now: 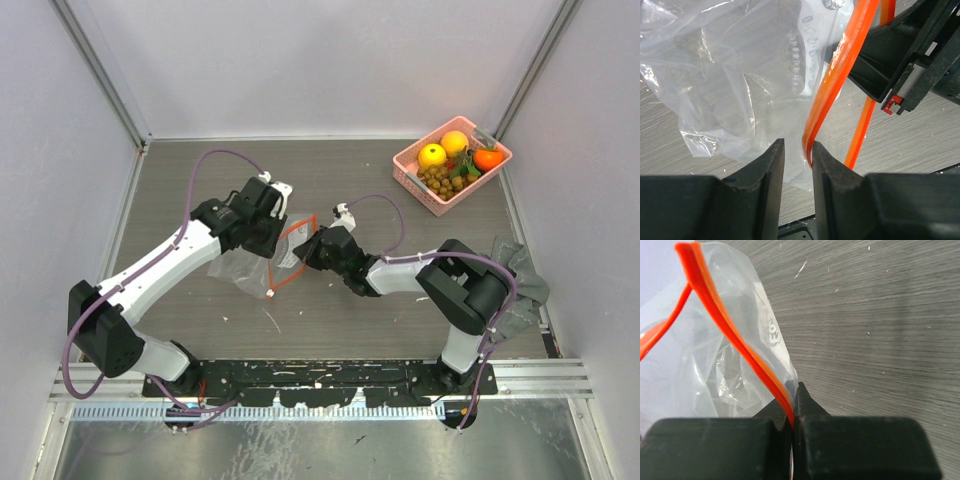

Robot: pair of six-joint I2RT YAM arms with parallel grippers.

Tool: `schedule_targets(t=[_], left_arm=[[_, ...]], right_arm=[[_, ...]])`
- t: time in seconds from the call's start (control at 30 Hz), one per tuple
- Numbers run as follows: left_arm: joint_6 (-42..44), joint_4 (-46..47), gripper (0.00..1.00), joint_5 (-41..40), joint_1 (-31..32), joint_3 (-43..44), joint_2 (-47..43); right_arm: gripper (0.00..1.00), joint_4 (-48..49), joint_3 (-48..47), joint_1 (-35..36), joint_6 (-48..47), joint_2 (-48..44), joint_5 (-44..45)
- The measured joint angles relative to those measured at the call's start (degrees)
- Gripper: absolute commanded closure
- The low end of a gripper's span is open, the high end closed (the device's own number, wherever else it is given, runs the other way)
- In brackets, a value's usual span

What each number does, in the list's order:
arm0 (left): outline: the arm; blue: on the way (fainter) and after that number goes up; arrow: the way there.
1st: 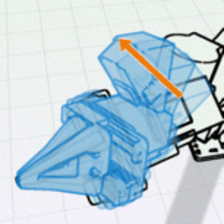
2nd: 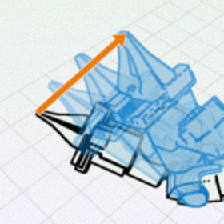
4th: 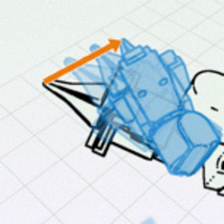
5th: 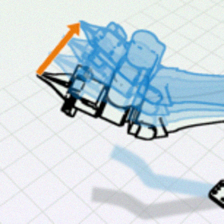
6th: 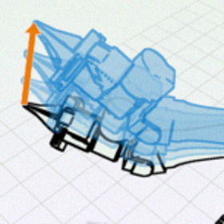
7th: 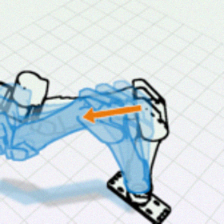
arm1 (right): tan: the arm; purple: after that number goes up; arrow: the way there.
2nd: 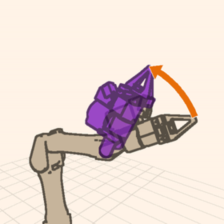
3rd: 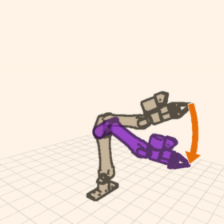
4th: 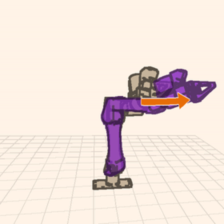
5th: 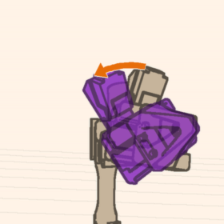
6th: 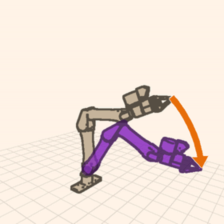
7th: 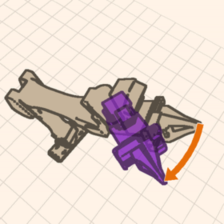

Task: Place the food in the zip-top bag and seal the zipper
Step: Open the zipper of the food storage bag.

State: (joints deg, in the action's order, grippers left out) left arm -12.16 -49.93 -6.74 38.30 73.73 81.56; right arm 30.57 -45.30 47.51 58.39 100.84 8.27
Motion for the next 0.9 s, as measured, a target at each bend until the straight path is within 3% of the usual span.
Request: schedule_targets(t=[0.13,0.67,0.77,0.9], left_arm=[[-0.11,0.04,0.59,-0.26,0.68,-0.07,0.00],[-0.42,0.96,0.59,-5.14,3.85,-0.39,4.11],[-0.50,1.62,0.68,-7.72,5.22,-0.46,5.27],[-0.81,1.95,0.91,-11.50,7.13,-0.46,5.90]], right_arm=[[1.00,0.04,0.00,0.00,1.33,-0.42,0.26],[1.00,1.20,0.00,1.51,4.63,-0.44,0.17],[1.00,1.40,0.02,1.57,5.20,-0.44,0.09],[1.00,2.40,0.63,1.66,6.08,-0.44,-0.11]])
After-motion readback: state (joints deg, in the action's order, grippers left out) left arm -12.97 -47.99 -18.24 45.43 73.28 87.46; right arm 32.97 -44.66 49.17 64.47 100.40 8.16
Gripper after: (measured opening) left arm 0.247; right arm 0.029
